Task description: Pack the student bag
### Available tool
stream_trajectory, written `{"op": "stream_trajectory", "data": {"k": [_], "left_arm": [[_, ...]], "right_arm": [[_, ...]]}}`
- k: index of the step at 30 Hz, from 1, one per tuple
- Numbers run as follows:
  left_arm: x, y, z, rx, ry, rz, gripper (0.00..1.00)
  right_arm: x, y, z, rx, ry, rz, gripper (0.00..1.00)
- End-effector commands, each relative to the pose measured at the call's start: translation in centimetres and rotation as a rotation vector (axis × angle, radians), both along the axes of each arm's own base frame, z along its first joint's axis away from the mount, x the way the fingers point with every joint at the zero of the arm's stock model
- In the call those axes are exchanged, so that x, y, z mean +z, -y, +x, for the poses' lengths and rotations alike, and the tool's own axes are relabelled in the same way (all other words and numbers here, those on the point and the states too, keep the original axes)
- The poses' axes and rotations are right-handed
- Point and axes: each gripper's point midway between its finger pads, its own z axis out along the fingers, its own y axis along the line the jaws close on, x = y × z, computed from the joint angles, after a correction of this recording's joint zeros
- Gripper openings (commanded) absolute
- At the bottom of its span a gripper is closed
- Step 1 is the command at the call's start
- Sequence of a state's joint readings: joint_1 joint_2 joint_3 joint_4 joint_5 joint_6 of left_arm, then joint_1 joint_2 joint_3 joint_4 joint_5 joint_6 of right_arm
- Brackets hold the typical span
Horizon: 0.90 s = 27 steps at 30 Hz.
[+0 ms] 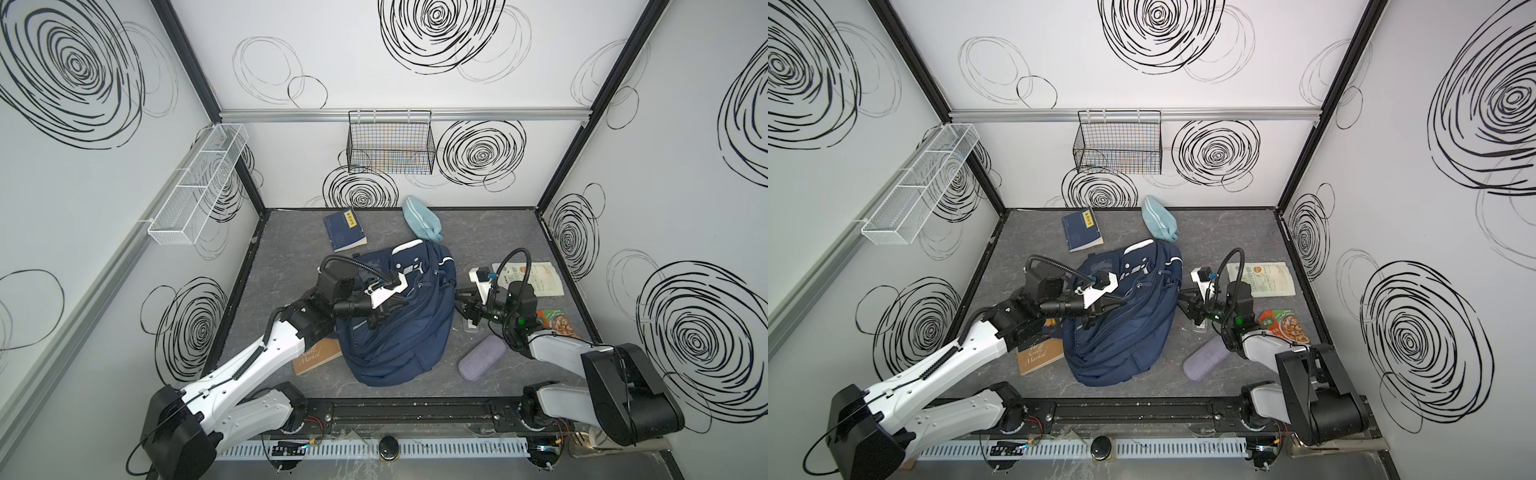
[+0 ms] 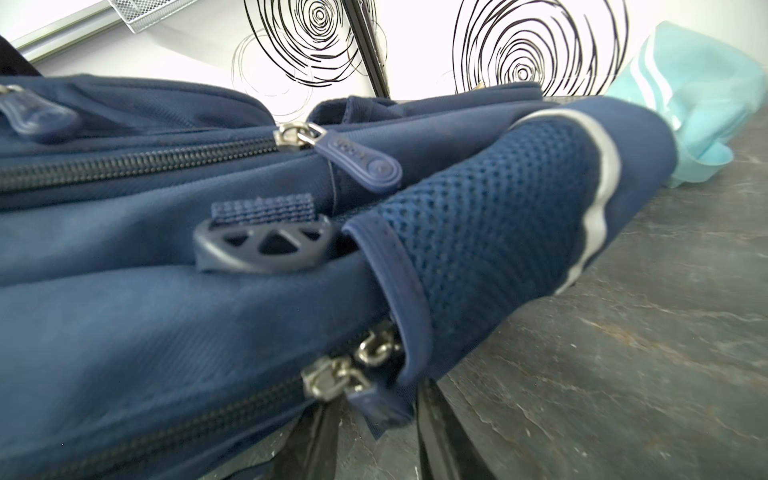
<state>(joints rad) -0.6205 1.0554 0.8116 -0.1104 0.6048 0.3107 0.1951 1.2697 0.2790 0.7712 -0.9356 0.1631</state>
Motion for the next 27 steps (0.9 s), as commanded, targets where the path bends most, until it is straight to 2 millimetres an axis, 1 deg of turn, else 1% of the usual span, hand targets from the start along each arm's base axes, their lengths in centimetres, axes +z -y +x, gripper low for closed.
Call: {"op": "stream_trajectory", "data": {"k": [1,5,8,9,13,14,15,16,17,19,21,27], "left_arm": [[4.8,0.8,0.5,-0.034,0.177,-0.126,0.0],[4.7,0.7,0.8,-0.017,0.177,-0.125,0.0],[4.7,0.7,0.8,-0.013,0.174,-0.126,0.0],[4.7,0.7,0.9,-0.011,0.173,-0.125,0.0],[4.7,0.7,0.9,-0.009,0.174,-0.127,0.0],[4.7,0.7,0.9,-0.008,0.175,-0.128,0.0],[4.7,0.7,0.9,-0.008,0.174,-0.129,0.0],[4.6,0.7,0.9,-0.011,0.169,-0.127,0.0],[4.7,0.7,0.8,-0.014,0.171,-0.129,0.0],[4.7,0.8,0.7,-0.023,0.167,-0.131,0.0],[4.7,0.8,0.5,-0.031,0.165,-0.133,0.0],[4.8,0.9,0.3,-0.044,0.161,-0.137,0.0]], "right_arm": [[1.8,-0.2,-0.2,0.02,0.057,0.041,0.31],[1.8,-0.8,-0.7,0.064,0.029,0.06,0.23],[1.4,-0.9,-0.8,0.069,0.0,0.064,0.21],[1.3,-1.0,-0.9,0.075,-0.005,0.065,0.17],[1.2,-0.8,-1.0,0.061,-0.013,0.062,0.17],[1.2,-0.8,-1.0,0.055,-0.009,0.059,0.19],[1.2,-0.8,-0.8,0.046,-0.004,0.056,0.3],[1.3,-0.7,-0.6,0.035,0.0,0.054,0.45],[1.4,-0.7,-0.5,0.033,0.006,0.05,0.49],[1.6,-0.8,-0.2,0.04,0.017,0.051,0.52],[1.7,-1.1,-0.1,0.068,0.019,0.059,0.53],[1.0,-2.0,-0.2,0.154,-0.013,0.095,0.56]]}}
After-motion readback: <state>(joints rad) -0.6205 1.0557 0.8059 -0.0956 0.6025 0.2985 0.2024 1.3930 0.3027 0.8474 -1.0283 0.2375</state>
